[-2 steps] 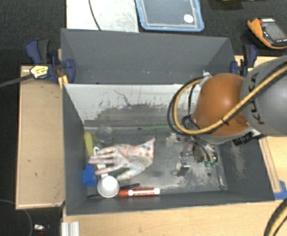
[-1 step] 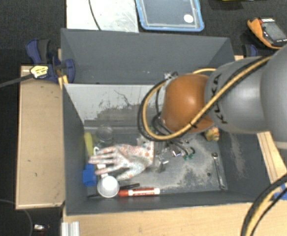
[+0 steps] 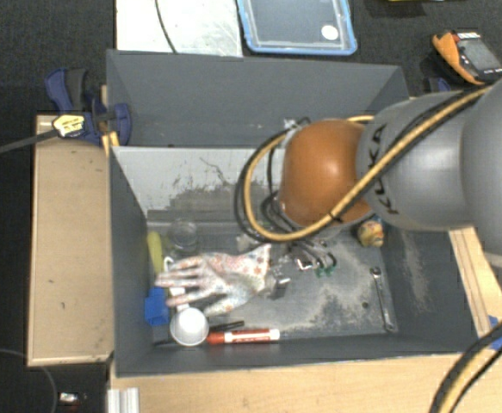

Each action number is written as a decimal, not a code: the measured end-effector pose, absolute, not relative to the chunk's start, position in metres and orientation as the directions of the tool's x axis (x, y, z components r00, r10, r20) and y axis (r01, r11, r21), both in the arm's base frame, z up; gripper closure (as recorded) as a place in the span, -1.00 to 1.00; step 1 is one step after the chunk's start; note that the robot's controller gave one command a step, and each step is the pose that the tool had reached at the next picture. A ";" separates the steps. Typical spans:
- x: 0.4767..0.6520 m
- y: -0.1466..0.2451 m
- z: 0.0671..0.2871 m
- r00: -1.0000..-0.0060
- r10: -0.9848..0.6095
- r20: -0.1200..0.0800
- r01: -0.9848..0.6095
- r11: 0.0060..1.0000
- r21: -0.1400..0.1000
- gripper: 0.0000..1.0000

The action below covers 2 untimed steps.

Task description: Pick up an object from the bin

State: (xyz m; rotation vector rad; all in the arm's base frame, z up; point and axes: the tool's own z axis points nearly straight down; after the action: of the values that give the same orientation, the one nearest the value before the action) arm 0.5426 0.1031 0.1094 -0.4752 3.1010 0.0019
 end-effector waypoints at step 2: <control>0.556 0.140 0.084 -0.849 -0.529 -0.011 -0.529 0.849 -0.003 -1.00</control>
Offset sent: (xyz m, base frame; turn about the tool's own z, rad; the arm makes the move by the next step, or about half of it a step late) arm 0.0175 0.0386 -0.0394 -0.1162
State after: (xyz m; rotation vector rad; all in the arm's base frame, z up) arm 0.5556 0.1399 0.0843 -0.8607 3.0096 0.0008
